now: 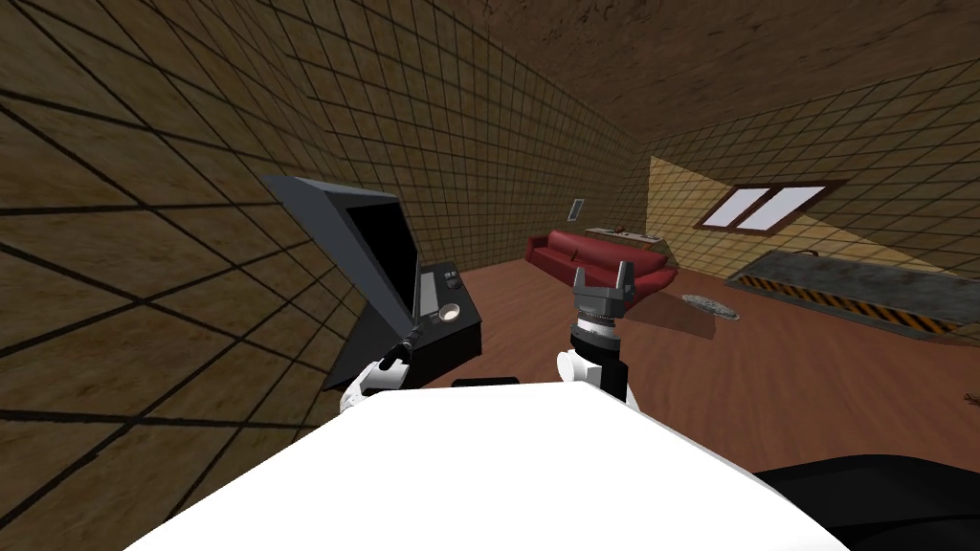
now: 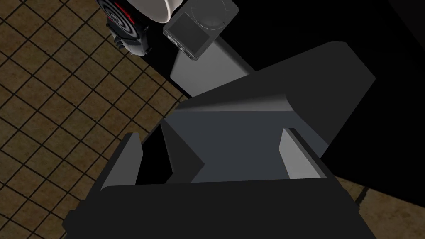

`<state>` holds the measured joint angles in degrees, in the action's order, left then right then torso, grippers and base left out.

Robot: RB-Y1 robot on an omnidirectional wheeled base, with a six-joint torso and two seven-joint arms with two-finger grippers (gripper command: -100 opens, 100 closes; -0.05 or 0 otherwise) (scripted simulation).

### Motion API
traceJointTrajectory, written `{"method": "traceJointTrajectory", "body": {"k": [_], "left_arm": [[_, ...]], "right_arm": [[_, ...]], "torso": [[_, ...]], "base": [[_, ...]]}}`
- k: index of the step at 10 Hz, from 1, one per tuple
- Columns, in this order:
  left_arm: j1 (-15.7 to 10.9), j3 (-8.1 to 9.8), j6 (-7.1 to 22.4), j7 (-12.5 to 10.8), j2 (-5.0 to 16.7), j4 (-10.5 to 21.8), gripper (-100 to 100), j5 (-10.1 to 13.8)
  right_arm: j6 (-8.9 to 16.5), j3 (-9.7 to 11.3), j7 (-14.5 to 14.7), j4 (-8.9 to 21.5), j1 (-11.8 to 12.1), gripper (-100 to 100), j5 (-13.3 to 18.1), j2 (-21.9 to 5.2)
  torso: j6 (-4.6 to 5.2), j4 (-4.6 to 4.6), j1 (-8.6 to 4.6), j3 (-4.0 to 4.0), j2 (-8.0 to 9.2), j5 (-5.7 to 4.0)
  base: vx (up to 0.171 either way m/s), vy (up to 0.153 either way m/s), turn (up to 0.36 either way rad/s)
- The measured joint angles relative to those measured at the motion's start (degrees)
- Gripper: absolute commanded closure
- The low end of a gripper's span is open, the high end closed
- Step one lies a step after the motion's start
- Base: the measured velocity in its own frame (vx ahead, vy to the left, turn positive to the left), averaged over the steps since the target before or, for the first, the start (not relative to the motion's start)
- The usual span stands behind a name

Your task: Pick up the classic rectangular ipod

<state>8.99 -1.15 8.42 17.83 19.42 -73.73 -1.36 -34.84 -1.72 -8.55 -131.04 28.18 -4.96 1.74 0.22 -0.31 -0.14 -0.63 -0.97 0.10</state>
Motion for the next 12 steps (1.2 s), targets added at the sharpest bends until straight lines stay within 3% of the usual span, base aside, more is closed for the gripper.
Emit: {"method": "traceJointTrajectory", "body": {"k": [4, 6, 10, 12], "left_arm": [[-2.19, -0.17, 0.69, 0.32, 1.55, 5.89, -100, -1.49], [-2.88, 0.18, 1.50, 0.72, 2.69, 9.44, -100, -3.82], [-5.37, -0.44, 1.25, 0.41, 6.63, 17.51, -100, -5.56], [-5.29, -0.29, 1.57, 0.30, 8.00, 19.32, -100, -7.31]], "right_arm": [[0.00, 0.00, 0.00, 0.00, -0.01, 0, 0.00, 0.00], [0.00, 0.00, 0.00, 0.00, 0.00, 0, 0.00, 0.00], [0.00, 0.00, 0.00, 0.00, 0.01, 0, 0.00, 0.00], [0.00, 0.00, 0.00, 0.00, 0.01, 0, 0.00, 0.00]], "torso": [[0.14, -0.05, 0.43, -0.16, -0.28, 0.19], [0.25, -0.18, 0.49, -0.56, -0.96, 0.27], [0.24, -0.21, 0.70, -0.64, -1.09, 0.31], [0.23, -0.20, 0.69, -0.62, -1.05, 0.30]], "base": [[0.060, -0.076, -0.081], [0.117, -0.111, -0.093], [0.123, -0.083, -0.110], [0.136, -0.069, -0.086]]}}
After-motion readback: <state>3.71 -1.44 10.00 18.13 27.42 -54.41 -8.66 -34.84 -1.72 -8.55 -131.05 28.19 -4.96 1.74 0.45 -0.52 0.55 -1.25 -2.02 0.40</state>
